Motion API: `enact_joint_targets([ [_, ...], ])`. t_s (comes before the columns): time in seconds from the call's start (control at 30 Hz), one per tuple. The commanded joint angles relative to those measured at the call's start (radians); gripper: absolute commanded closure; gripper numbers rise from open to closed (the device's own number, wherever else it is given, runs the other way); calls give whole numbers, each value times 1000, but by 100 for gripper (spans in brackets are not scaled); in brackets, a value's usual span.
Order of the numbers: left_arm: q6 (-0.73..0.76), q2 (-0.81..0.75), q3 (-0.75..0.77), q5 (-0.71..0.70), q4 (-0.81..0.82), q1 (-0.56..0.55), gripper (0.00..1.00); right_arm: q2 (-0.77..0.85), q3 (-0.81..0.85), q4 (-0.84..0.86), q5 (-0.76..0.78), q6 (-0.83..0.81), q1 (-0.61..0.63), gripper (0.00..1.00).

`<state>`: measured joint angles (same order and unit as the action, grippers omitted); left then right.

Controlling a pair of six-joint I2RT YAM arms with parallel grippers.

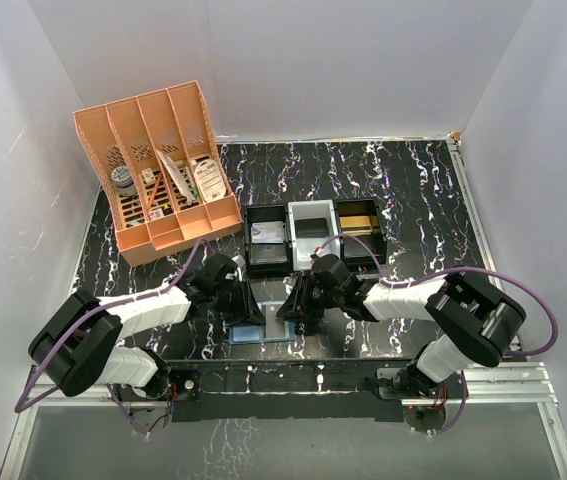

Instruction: Take the credit cards out of the card holder

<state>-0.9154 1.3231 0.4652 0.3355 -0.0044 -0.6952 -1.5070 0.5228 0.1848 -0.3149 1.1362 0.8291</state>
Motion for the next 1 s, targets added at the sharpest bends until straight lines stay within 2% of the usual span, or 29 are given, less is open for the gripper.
enact_joint_targets([
  [0.0,-5,29,-17,-6,14,-4,78,-28,14,-32,19,-11,4,71],
  [0.27,-16,28,-23,15,56,-4,81,-32,14,-27,13,-12,5,71],
  [0.43,-5,13,-23,-1,18,-4,91,-31,14,-29,14,-12,4,71],
  [0.73,24,-42,-4,-49,-63,-4,96,-20,28,-52,24,-18,4,71],
  [0.83,24,-47,-8,-42,-56,-4,94,-21,35,-60,25,-21,4,71],
  [0.97,17,-40,-15,-25,-30,-4,79,-21,39,-62,25,-23,4,71],
])
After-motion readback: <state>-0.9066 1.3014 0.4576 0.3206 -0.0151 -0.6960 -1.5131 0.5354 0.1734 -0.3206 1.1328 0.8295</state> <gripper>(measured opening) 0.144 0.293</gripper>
